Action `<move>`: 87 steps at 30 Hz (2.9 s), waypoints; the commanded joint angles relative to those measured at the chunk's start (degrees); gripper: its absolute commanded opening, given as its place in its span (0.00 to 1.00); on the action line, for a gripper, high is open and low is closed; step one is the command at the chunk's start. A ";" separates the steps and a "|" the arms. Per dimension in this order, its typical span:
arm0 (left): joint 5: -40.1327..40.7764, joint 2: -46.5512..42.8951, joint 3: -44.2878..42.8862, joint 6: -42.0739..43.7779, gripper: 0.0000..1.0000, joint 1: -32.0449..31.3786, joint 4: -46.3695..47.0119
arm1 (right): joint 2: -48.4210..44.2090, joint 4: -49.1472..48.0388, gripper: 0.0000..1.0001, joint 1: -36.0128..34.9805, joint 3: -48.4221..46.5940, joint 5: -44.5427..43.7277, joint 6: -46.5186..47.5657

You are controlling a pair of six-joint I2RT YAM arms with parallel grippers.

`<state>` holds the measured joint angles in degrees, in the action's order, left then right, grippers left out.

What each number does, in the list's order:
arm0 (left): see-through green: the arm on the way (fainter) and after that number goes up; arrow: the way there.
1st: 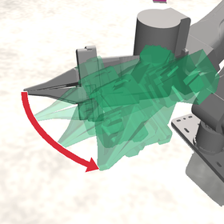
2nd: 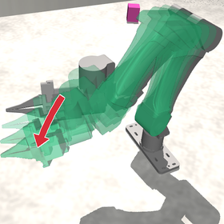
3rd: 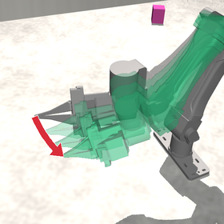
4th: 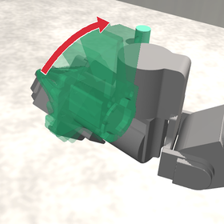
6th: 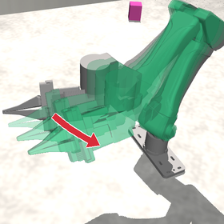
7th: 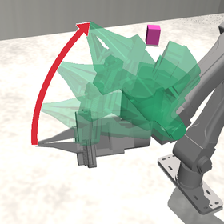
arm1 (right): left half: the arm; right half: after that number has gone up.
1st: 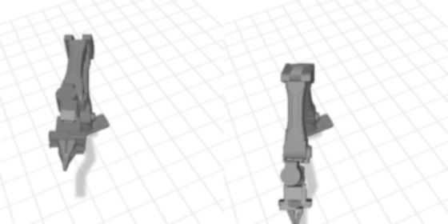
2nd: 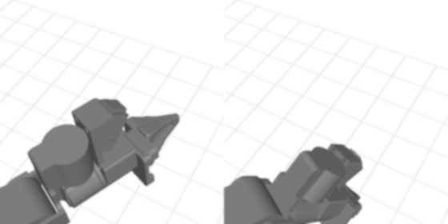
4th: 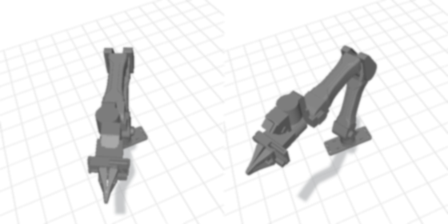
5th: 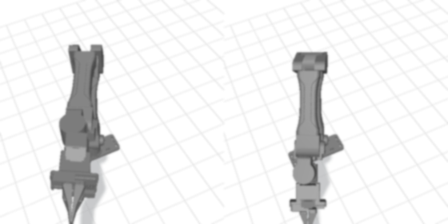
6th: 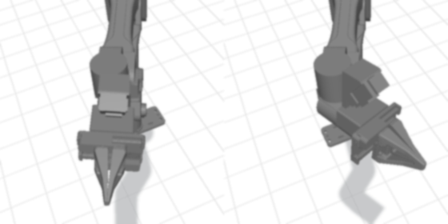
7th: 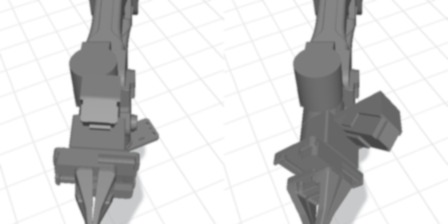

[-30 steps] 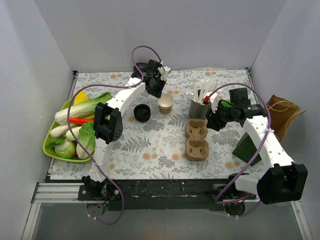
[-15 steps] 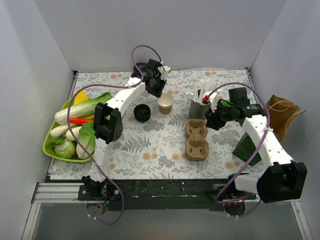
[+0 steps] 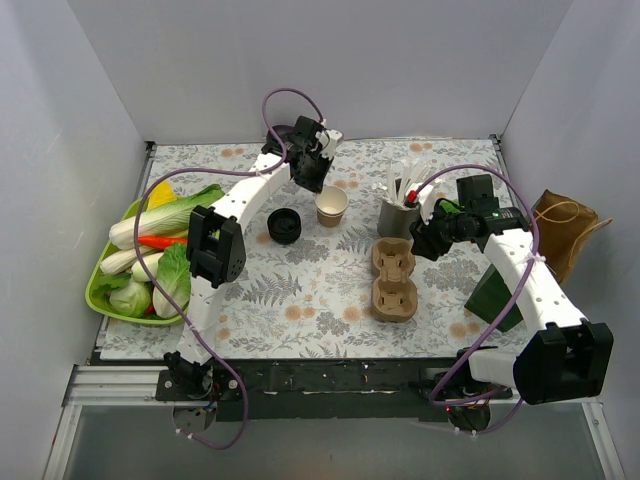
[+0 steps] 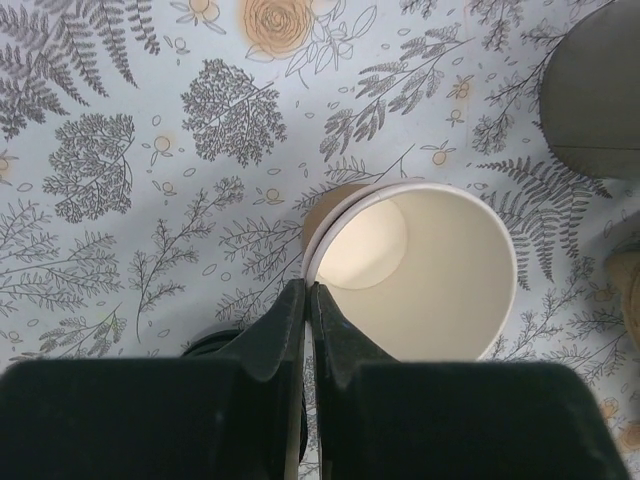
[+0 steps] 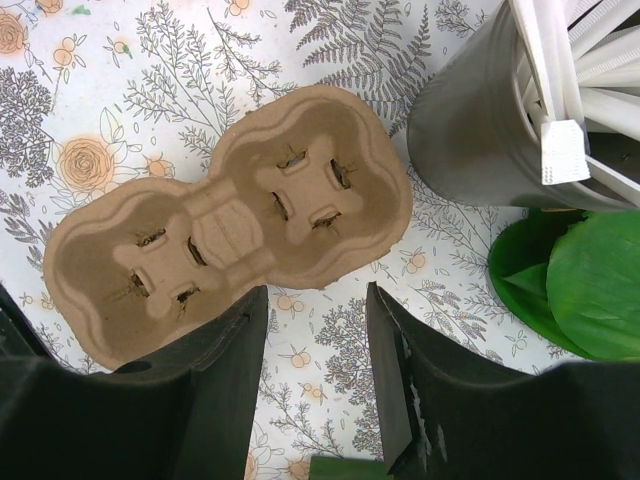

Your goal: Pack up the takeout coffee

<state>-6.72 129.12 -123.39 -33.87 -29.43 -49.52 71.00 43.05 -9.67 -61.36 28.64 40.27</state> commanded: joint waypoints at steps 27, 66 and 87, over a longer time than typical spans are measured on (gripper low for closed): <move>-19.83 -6.68 -6.07 3.91 0.00 3.86 -8.32 | -0.60 -2.00 0.52 -1.05 -2.18 3.52 -2.21; -16.75 -2.91 -3.26 2.14 0.00 6.67 -9.37 | 10.56 -54.47 0.77 -32.25 11.35 -12.82 32.94; -16.57 -6.95 -2.82 -0.06 0.00 6.75 -8.75 | 14.42 -74.85 0.79 -32.69 21.99 -17.91 44.98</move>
<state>-21.85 128.46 -125.71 -33.50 -22.68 -58.26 83.44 -24.49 -42.02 -39.31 13.39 84.38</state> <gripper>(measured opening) 0.025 0.786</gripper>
